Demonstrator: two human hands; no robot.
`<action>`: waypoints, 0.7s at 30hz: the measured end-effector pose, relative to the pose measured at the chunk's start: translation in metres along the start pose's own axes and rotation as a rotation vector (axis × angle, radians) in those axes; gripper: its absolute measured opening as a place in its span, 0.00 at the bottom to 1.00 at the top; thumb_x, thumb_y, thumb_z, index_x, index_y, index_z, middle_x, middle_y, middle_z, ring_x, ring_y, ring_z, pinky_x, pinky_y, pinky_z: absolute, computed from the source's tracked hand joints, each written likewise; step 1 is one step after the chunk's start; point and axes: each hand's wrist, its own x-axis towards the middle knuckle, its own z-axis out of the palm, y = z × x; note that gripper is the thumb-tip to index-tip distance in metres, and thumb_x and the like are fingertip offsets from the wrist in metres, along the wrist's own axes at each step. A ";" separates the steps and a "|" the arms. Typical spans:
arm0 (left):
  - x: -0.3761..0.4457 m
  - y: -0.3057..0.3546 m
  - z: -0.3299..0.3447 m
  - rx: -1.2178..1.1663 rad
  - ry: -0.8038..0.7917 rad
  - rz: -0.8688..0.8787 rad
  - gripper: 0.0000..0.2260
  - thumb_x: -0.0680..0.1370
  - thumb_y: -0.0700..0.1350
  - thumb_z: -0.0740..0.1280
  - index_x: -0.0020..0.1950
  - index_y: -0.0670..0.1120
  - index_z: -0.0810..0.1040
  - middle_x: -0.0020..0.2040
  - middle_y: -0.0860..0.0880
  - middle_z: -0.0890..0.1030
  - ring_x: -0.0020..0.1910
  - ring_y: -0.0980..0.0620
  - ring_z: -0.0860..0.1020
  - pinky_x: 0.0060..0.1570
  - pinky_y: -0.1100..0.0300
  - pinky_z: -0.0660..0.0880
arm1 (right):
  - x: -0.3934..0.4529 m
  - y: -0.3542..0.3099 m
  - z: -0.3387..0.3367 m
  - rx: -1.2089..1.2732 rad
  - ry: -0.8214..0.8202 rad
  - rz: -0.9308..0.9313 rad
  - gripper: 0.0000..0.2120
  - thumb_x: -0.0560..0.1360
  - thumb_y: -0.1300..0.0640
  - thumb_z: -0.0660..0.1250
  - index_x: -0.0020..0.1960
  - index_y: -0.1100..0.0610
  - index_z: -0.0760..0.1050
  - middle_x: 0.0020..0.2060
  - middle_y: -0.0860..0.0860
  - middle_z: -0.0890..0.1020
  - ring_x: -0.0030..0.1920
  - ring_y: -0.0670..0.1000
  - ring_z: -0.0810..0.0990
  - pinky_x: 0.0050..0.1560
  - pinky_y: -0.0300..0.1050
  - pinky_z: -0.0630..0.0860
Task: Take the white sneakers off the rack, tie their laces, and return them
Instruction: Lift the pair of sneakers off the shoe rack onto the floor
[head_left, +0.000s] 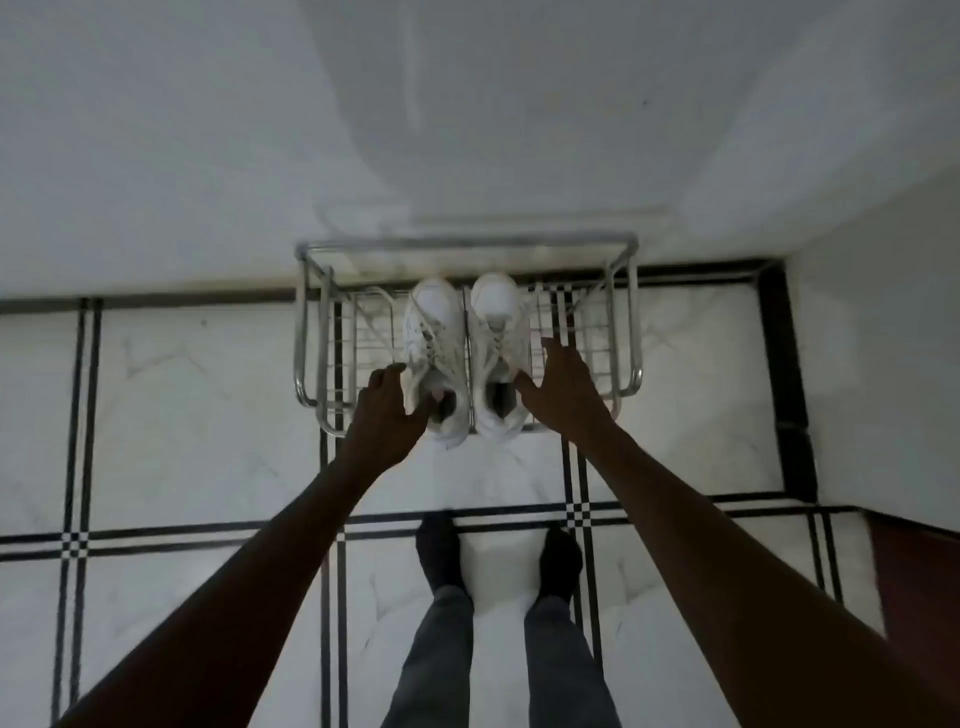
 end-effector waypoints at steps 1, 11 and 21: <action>0.008 -0.008 0.017 -0.042 0.012 -0.033 0.31 0.79 0.56 0.69 0.76 0.40 0.67 0.71 0.37 0.73 0.69 0.35 0.74 0.66 0.45 0.73 | 0.010 0.015 0.013 0.009 -0.036 0.047 0.34 0.79 0.49 0.67 0.78 0.62 0.60 0.74 0.63 0.68 0.74 0.62 0.68 0.73 0.55 0.66; 0.045 -0.052 0.057 -0.392 0.004 -0.218 0.21 0.83 0.48 0.67 0.73 0.43 0.68 0.58 0.43 0.78 0.44 0.51 0.83 0.33 0.54 0.85 | 0.052 0.060 0.070 0.315 -0.014 0.140 0.30 0.75 0.54 0.70 0.74 0.58 0.65 0.62 0.60 0.80 0.59 0.60 0.82 0.54 0.58 0.83; 0.032 -0.041 0.052 -0.431 0.015 -0.177 0.24 0.82 0.40 0.66 0.78 0.47 0.67 0.60 0.46 0.77 0.49 0.41 0.84 0.37 0.43 0.85 | 0.043 0.050 0.056 0.182 -0.038 0.084 0.18 0.78 0.62 0.62 0.67 0.63 0.70 0.55 0.61 0.80 0.49 0.60 0.83 0.41 0.55 0.85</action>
